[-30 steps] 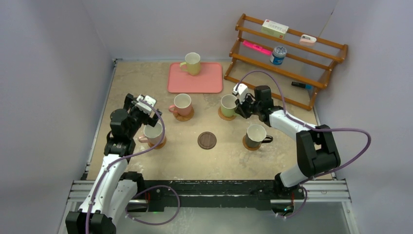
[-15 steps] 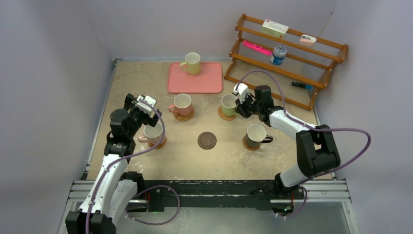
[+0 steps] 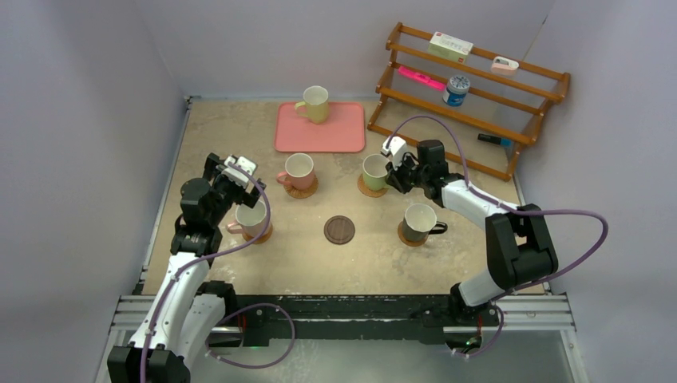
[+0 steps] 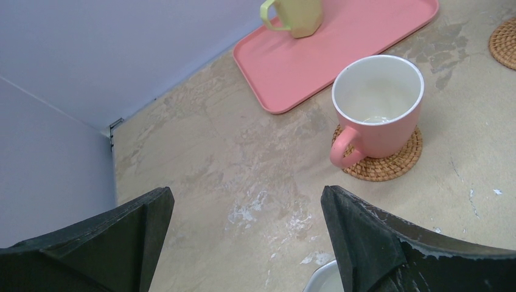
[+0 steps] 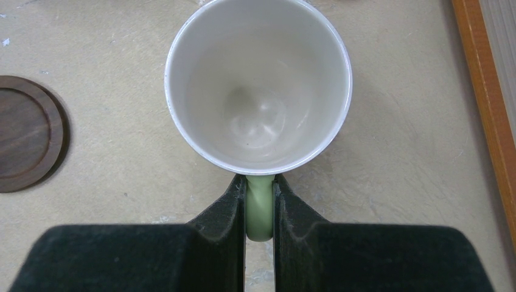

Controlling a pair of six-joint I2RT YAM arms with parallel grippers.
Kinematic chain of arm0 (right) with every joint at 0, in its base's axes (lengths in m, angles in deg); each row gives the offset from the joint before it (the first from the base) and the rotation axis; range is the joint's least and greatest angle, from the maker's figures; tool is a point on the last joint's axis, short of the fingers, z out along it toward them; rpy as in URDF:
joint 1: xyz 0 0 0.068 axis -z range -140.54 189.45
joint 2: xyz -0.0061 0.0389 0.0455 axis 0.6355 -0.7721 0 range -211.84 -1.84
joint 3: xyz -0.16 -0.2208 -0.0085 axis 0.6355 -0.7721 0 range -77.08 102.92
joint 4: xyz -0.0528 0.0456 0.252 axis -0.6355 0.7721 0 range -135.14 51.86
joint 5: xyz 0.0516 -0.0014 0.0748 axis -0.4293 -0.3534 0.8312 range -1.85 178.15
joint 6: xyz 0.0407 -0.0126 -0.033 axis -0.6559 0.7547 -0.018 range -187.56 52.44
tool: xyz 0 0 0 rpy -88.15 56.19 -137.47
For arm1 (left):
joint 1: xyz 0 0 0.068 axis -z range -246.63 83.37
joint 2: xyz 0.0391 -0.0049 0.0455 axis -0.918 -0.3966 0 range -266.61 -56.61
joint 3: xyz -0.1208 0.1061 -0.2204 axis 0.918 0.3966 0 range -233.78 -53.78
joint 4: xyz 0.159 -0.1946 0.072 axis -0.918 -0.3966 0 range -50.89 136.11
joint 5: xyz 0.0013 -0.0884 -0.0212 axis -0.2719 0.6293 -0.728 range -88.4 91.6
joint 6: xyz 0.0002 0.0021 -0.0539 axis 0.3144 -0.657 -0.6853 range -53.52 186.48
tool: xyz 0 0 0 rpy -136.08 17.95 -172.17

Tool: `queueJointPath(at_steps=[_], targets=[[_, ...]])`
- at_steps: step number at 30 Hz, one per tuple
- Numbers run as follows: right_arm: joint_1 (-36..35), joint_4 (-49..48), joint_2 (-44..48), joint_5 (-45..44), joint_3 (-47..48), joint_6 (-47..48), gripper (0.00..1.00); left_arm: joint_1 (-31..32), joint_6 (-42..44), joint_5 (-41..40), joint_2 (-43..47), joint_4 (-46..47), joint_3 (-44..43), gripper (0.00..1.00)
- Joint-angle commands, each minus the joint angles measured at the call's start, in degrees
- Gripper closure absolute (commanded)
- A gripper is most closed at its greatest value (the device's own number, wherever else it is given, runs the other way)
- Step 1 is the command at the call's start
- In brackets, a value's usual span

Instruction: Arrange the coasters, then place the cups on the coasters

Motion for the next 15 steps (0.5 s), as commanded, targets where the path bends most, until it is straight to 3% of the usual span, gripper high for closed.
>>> queueJointPath(at_steps=[1,15], targets=[[0.0,-2.8,1.4,2.6,2.3,0.4,1.00,-0.3,0.2,0.9,0.7,1.8,0.3,0.00],[0.0,-2.3,1.6,2.8,2.3,0.4,1.00,-0.3,0.2,0.9,0.7,1.9,0.4,0.00]])
